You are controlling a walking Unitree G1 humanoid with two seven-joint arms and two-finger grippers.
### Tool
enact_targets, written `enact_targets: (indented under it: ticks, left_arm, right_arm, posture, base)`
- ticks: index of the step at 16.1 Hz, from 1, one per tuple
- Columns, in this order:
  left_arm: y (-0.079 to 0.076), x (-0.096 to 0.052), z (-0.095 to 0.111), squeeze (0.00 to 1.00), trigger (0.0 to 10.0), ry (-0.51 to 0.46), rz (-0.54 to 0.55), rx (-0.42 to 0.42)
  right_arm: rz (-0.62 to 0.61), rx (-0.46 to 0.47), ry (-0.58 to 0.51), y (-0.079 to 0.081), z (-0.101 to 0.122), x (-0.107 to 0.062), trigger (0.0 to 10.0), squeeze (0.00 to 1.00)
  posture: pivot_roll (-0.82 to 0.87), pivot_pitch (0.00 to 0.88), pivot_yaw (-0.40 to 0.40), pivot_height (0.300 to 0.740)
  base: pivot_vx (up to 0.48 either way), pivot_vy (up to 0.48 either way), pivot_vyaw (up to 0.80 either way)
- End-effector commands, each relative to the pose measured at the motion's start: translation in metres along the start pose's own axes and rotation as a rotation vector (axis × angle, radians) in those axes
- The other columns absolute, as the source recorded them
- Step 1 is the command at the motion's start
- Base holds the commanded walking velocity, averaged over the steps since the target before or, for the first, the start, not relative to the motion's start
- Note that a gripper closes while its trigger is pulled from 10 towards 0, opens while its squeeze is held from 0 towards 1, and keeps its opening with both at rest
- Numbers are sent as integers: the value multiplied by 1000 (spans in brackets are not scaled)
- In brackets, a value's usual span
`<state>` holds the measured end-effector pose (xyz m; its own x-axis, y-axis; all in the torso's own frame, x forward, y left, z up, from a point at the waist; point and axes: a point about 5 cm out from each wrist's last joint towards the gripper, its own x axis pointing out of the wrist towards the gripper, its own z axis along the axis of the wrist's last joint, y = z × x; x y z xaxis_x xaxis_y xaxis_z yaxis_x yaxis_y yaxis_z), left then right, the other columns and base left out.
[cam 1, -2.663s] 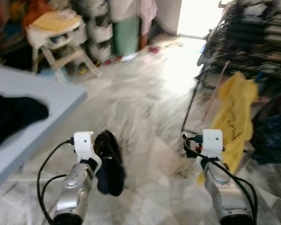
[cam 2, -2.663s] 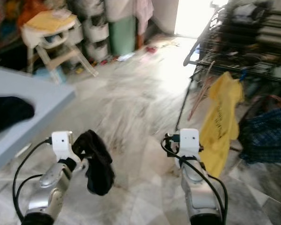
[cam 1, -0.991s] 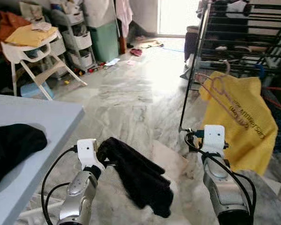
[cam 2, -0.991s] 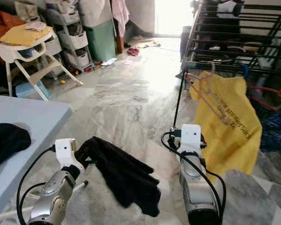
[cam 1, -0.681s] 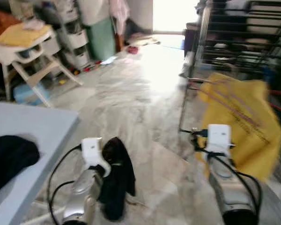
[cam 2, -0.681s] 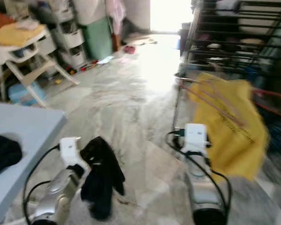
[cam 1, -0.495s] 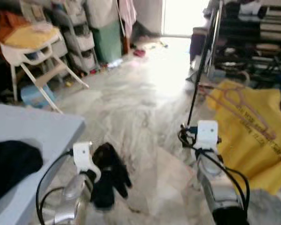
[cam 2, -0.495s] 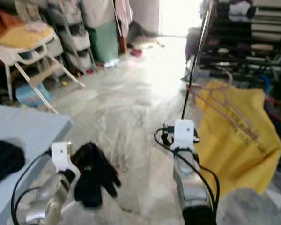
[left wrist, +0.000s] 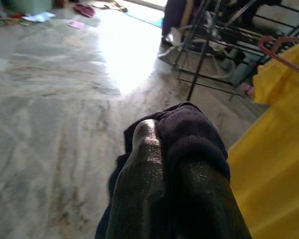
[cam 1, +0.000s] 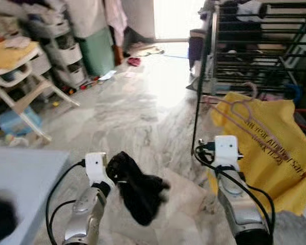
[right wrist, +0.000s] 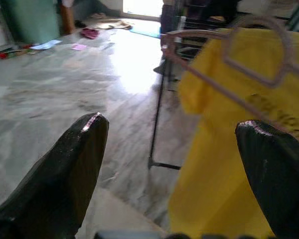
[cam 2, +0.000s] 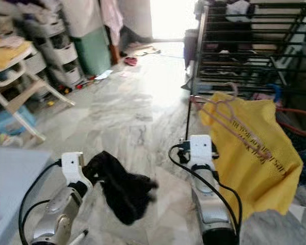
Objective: Hang hanger
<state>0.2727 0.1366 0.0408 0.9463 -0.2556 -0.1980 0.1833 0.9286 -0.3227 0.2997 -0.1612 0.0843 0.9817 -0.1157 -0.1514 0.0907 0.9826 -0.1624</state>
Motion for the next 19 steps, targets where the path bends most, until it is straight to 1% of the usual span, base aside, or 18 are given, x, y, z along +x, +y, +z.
enact_targets:
  ticks: [1,3,4,7,8,10,13,16,17,18,19]
  left_arm:
    - [-7,4,5,0,10000,-16,-32,10]
    - [-6,4,4,0,10000,2,-16,7]
    - [-8,4,5,0,10000,-11,-20,-21]
    - [-9,4,4,0,10000,-8,-33,-22]
    - [-10,3,4,0,10000,-7,-36,-24]
    - [-10,4,4,0,10000,-3,-40,-26]
    - [-10,5,4,0,10000,0,-40,-26]
    - [-8,4,3,0,10000,3,-29,-25]
    - [-7,4,4,0,10000,-10,-11,-53]
    - [-6,4,4,0,10000,-7,-12,-50]
    - [-6,4,5,0,10000,-11,-12,-65]
  right_arm:
    - [-8,-8,-31,-4,11,0,10000,0]
    - [-10,-8,-45,-5,14,-2,10000,0]
    - [-5,-35,-46,-6,11,-5,10000,0]
    - [-1,-56,-36,-8,5,-13,10000,0]
    - [-1,-41,-30,-8,6,-15,10000,0]
    - [5,-30,-35,-7,10,-18,10000,0]
    - [6,-32,-34,-7,10,-18,10000,0]
    - [20,-48,-39,-7,12,-17,10000,0]
    - [28,-54,-41,-6,13,-16,10000,0]
    - [38,-70,-48,-4,15,-16,10000,0]
    - [41,-72,-50,-3,15,-15,10000,0]
  posture:
    - [-159,0,93,740]
    - [-162,0,92,740]
    - [-170,0,93,740]
    - [-176,0,92,740]
    - [-177,0,93,740]
    - [-180,0,93,740]
    - [-180,0,92,740]
    - [-177,0,89,740]
    - [-173,0,88,740]
    - [-172,0,88,740]
    - [-171,0,89,740]
  base:
    - [360,0,0]
    - [165,0,0]
    - [0,0,0]
    - [0,0,0]
    - [0,-244,0]
    - [0,-364,759]
    - [0,-420,613]
    - [0,-348,0]
    - [0,0,0]
    - [0,0,0]
    - [0,0,0]
